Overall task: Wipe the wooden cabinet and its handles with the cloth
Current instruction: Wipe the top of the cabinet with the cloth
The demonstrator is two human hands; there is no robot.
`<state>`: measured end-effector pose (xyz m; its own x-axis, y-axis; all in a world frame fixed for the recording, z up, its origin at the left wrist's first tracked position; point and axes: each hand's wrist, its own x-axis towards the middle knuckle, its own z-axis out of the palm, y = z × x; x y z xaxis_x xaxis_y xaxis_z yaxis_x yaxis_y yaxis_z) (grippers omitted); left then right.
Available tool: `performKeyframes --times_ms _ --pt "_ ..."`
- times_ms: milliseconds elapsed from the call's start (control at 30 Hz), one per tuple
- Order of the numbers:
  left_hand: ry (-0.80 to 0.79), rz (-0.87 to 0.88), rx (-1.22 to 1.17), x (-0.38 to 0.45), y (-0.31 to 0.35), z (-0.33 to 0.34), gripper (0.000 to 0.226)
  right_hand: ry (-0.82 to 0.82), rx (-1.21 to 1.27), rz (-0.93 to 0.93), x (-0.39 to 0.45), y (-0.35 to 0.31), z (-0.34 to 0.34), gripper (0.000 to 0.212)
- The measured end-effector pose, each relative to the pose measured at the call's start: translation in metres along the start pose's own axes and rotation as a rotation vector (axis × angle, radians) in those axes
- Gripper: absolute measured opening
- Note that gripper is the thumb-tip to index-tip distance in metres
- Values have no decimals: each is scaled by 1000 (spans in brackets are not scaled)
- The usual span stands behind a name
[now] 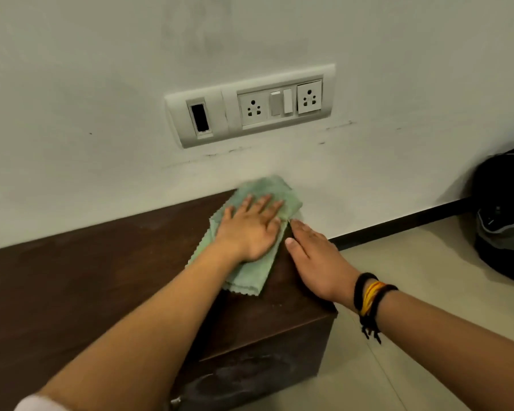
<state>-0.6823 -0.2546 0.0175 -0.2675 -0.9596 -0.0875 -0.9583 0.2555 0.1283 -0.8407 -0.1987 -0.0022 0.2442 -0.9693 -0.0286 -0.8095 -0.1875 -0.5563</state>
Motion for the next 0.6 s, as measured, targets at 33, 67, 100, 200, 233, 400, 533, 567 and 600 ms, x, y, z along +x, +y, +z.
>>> performKeyframes --times_ms 33,67,100,200,233,400,533,567,600 --pt "-17 -77 6 11 -14 -6 55 -17 12 -1 -3 4 0 61" --pt "-8 -176 -3 11 -28 -9 55 -29 23 -12 -7 6 -1 61" --pt "11 -261 -4 -2 -37 -6 57 -31 52 -19 -9 6 0 62" --pt "91 -287 24 -76 -4 14 59 10 171 -57 -13 3 1 71" --pt "96 -220 25 -89 19 18 59 39 196 -79 -14 3 1 78" --pt "2 -43 -15 -36 46 7 55 145 192 -2 -19 5 -5 104" --pt "102 -232 56 -118 24 22 58 84 -12 -68 -21 -4 -5 82" --pt "117 -221 90 -146 34 25 59 83 -66 -72 -20 -6 -4 77" --pt "108 -191 92 -158 47 28 60 86 -116 -70 -18 -5 -4 74"
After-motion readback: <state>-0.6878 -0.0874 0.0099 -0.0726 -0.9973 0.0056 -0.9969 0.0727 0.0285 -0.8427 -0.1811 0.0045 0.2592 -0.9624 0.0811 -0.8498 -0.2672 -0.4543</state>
